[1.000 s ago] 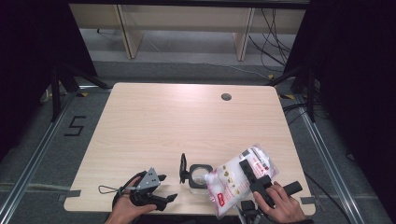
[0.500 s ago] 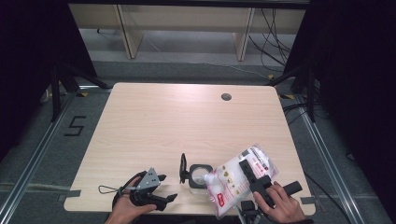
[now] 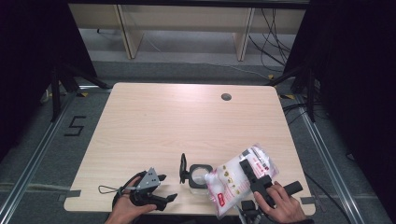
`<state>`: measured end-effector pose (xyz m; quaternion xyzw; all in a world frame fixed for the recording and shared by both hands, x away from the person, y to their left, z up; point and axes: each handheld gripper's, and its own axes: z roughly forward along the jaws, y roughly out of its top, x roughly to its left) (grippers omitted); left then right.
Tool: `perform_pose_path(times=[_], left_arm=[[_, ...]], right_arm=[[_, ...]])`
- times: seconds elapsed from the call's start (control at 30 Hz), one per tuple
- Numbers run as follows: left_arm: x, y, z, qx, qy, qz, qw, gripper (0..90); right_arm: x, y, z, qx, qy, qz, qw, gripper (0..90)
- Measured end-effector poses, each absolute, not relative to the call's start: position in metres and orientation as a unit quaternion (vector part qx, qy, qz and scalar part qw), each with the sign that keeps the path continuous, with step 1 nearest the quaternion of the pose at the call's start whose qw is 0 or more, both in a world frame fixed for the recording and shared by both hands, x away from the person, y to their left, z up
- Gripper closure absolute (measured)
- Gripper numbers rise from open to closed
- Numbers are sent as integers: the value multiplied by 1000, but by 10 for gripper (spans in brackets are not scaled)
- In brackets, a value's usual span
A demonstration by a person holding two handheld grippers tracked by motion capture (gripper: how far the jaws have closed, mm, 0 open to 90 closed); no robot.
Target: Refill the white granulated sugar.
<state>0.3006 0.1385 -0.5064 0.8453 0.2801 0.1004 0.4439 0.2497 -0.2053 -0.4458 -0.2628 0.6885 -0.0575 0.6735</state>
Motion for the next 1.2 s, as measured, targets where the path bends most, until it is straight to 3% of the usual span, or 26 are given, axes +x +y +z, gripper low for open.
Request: perform_pose_path(times=[1.2], left_arm=[[301,138,-507,845,281,100,444,218]], right_arm=[[249,-206,-444,-260,686,-55,678,453]])
